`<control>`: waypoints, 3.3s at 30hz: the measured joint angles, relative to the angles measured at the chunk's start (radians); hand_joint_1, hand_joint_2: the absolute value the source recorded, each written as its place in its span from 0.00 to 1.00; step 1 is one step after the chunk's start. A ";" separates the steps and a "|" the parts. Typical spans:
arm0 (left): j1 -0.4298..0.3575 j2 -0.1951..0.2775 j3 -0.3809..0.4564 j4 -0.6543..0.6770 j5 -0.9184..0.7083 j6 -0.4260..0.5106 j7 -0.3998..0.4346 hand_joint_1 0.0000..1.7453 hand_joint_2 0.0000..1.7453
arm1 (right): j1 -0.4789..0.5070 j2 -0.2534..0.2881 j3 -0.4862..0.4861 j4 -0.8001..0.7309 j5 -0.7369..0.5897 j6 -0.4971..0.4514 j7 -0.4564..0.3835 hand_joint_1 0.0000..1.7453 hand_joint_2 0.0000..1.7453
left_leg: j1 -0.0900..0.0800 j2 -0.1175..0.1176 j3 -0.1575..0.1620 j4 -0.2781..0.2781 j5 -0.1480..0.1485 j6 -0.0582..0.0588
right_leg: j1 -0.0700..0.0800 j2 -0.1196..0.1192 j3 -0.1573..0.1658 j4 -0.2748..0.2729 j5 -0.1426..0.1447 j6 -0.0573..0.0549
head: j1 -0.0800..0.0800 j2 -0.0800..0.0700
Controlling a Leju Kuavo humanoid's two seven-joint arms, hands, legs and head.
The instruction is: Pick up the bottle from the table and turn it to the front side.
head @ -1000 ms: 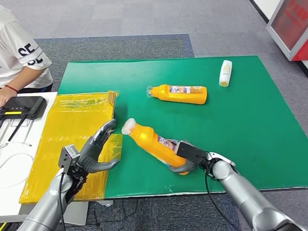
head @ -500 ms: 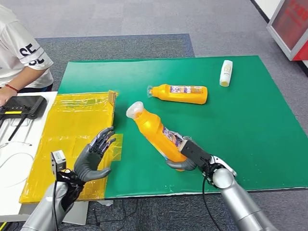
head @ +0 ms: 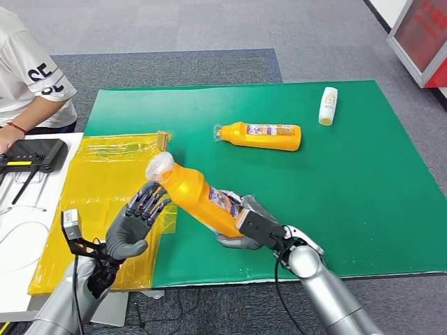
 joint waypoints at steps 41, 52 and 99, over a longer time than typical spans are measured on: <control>-0.154 0.024 -0.142 0.016 0.025 0.051 0.060 0.00 1.00 | -0.032 0.052 0.121 0.011 0.159 -0.120 -0.008 0.94 1.00 | 0.000 0.000 0.000 0.000 0.000 0.000 | 0.000 0.000 0.000 0.000 0.000 0.000 | 0.000 0.000; -0.165 0.015 -0.153 0.027 0.037 0.053 0.060 0.00 1.00 | -0.034 0.057 0.124 0.018 0.165 -0.125 -0.002 0.93 1.00 | 0.000 0.000 0.000 0.000 0.000 0.000 | 0.000 0.000 0.000 0.000 0.000 0.000 | 0.000 0.000; -0.171 0.014 -0.160 0.062 0.046 0.035 0.033 1.00 1.00 | -0.041 0.061 0.138 0.019 0.169 -0.129 0.007 0.00 1.00 | 0.000 0.000 0.000 0.000 0.000 0.000 | 0.000 0.000 0.000 0.000 0.000 0.000 | 0.000 0.000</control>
